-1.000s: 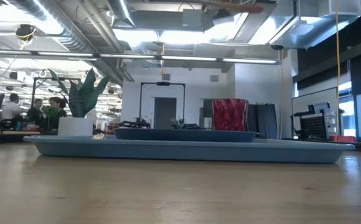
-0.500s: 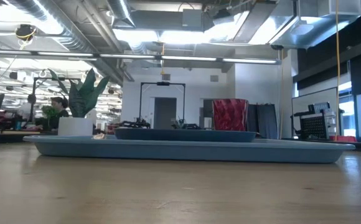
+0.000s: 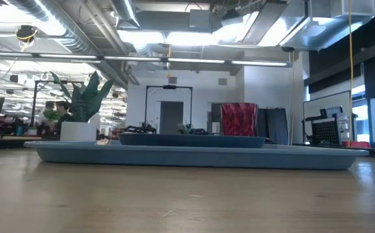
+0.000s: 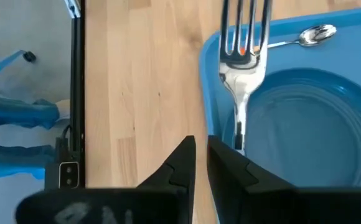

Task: Pick and place plate/cup/fork/spoon on tray
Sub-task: Put the orange fork on the blue tray

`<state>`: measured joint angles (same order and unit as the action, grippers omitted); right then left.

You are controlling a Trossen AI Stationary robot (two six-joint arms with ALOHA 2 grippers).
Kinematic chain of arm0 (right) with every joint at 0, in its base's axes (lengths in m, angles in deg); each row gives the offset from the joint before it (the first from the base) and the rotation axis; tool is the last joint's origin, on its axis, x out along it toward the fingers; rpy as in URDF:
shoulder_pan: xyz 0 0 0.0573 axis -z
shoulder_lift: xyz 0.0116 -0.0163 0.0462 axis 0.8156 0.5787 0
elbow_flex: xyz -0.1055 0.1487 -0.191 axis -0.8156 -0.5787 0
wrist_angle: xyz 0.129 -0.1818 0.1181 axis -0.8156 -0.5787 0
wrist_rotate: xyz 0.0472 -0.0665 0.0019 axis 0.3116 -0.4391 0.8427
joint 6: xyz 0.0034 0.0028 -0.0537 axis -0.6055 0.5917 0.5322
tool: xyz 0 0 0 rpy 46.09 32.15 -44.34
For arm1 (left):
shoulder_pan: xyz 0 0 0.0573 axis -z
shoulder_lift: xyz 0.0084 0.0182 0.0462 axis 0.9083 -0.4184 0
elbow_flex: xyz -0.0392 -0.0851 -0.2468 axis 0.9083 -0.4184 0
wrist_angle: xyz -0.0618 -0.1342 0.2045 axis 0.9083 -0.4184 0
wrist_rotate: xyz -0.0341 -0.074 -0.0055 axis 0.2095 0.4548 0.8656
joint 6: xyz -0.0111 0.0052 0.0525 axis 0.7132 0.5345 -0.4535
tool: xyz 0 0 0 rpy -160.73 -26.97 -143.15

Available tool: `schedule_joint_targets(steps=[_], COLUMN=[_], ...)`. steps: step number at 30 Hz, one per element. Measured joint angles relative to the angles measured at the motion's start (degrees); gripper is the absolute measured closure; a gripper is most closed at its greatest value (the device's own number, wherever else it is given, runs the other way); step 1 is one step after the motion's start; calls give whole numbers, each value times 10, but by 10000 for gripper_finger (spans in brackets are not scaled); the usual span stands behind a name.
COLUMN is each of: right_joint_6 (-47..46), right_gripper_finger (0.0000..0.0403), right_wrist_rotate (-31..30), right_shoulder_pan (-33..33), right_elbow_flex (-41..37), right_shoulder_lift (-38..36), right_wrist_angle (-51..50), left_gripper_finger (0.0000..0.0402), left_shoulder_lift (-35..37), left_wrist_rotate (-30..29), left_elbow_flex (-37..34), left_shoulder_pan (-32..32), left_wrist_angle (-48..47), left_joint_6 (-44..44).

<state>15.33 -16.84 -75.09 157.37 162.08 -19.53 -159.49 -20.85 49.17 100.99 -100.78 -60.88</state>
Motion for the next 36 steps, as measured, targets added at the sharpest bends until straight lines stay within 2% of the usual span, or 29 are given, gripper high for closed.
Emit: schedule_joint_targets(steps=[6,19,27,32,36], right_joint_6=[-1,-16,-19,-44,-41], right_gripper_finger=[360,360,360,360,360], right_wrist_rotate=[-39,-59,-45,-8,-12], right_shoulder_pan=[-1,-1,-1,3,4], right_elbow_flex=[0,1,1,1,1], right_shoulder_lift=[0,0,0,0,0], right_wrist_angle=[0,-38,-38,-39,-40], left_gripper_finger=[401,401,401,401,401], left_shoulder_lift=[0,0,0,0,0], left_wrist_rotate=[3,13,23,22,21], left_elbow_flex=[0,0,0,0,0], left_shoulder_pan=[0,0,0,-1,-1], left_wrist_angle=[-10,-12,-13,-14,-13], left_joint_6=[5,30,32,30,30])
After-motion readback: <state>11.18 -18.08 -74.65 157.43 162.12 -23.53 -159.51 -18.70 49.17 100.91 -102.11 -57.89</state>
